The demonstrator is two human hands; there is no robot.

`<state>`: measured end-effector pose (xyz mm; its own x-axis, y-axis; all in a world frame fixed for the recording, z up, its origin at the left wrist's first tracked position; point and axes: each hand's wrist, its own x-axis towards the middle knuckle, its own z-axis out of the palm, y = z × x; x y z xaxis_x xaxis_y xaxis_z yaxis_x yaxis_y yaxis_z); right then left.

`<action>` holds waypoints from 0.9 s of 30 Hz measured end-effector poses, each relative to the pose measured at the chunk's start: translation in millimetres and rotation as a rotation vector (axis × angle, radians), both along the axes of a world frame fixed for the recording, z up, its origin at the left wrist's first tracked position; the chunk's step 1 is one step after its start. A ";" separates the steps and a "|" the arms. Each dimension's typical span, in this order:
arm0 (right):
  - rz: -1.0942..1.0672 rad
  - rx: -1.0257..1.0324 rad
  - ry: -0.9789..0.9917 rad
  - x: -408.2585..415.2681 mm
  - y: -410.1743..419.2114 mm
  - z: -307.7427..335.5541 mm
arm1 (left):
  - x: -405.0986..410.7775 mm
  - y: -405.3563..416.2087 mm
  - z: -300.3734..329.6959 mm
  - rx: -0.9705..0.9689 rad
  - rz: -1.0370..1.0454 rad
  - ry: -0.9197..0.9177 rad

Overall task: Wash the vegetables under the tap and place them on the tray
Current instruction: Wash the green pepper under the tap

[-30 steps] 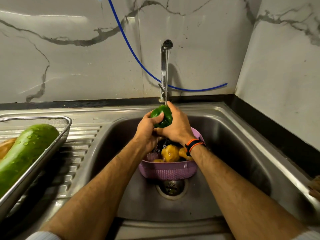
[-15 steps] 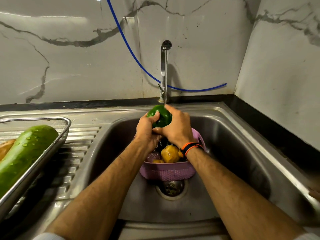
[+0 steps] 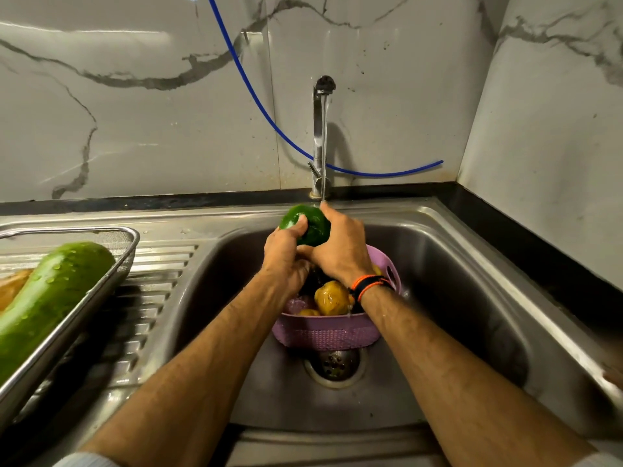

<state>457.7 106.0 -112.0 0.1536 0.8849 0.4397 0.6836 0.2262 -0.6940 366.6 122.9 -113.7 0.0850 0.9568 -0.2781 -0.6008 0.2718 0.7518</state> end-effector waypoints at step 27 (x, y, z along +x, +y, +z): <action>0.052 -0.054 -0.005 7.9 -0.8 3.3 | -2.6 0.4 -2.3 0.165 -0.160 -0.025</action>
<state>465.7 105.2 -108.7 0.1046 0.9140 0.3919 0.6751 0.2241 -0.7029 364.0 123.3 -116.0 0.2443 0.9629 -0.1147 -0.5792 0.2397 0.7791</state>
